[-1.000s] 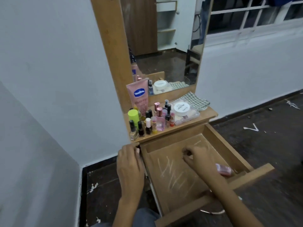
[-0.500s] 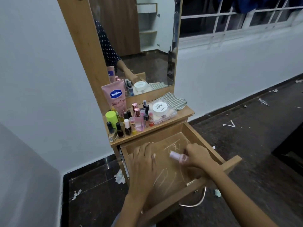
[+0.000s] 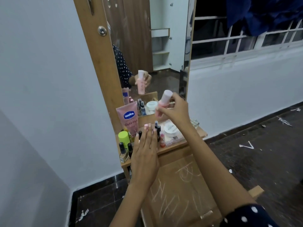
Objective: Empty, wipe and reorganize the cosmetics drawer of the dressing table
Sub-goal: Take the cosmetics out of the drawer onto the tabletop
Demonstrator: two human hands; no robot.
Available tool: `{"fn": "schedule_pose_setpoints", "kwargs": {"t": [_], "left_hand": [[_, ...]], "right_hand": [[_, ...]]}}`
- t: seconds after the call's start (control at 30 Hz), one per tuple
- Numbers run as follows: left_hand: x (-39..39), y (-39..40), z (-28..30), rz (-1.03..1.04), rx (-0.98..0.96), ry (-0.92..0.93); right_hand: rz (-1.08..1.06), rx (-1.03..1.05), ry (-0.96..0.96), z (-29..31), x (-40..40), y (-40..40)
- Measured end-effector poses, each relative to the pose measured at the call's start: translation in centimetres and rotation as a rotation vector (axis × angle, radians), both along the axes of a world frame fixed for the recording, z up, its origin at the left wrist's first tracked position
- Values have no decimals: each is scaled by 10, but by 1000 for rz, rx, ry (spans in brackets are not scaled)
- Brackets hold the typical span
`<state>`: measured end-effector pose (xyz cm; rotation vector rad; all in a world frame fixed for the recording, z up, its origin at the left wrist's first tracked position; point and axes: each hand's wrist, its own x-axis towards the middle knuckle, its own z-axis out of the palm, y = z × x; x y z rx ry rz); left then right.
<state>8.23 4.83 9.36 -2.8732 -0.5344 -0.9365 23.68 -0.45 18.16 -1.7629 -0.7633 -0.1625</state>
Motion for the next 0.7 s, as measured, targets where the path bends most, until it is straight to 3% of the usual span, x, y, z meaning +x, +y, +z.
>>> {"fn": "schedule_pose_setpoints", "kwargs": {"t": [0.3,0.7], "left_hand": [[4,19,-2,35,3,-34],[0,24,-11,36,-5,-58]], "right_hand": [[118,-394,-86,-16,30,76],[198,-718,-132,-29,23,96]]}}
